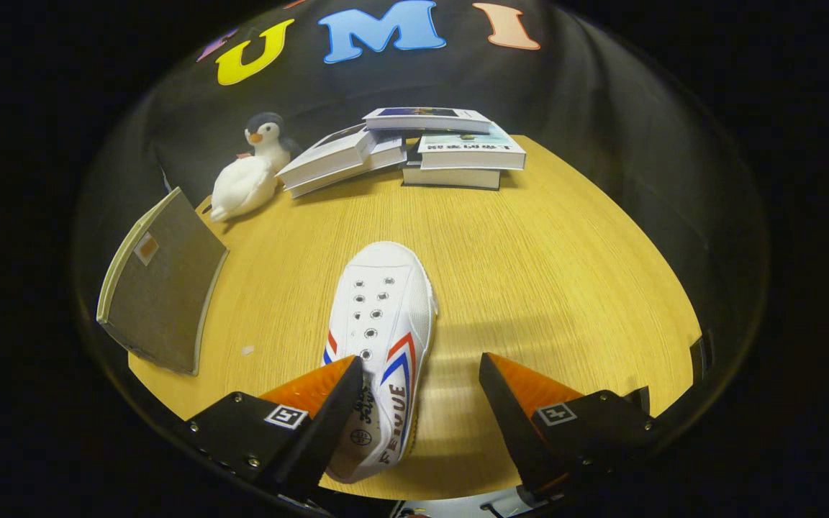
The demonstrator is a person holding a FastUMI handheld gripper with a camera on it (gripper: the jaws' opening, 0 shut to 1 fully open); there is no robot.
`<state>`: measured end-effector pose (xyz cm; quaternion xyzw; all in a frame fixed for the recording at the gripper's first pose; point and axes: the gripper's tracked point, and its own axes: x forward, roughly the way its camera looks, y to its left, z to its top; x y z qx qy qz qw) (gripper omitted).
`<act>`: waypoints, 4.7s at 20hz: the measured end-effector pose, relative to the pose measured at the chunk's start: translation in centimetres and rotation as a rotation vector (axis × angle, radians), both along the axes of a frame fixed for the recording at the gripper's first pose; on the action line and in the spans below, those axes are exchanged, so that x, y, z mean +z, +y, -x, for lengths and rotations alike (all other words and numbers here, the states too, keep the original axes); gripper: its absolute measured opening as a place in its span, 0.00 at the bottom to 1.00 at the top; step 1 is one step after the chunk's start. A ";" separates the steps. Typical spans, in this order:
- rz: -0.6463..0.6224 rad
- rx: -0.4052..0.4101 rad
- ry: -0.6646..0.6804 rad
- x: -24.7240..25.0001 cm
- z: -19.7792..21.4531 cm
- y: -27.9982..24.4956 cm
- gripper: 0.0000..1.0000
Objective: Open the storage box then place both shoes into the box .Put the left shoe in first, then the right shoe, with the right side of both shoes facing outward in a uniform manner.
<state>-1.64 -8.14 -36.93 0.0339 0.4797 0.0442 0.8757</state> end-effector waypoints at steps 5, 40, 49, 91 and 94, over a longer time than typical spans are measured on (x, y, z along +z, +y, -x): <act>-0.059 -0.042 0.039 -0.9 0.1 0.6 0.98; -0.160 -0.105 0.046 12.4 -2.9 11.2 0.00; -0.225 0.015 0.011 16.7 -3.9 20.9 0.00; -0.079 0.218 -0.316 23.9 -6.0 29.6 1.00; -0.041 0.191 -0.403 26.9 -6.0 27.1 1.00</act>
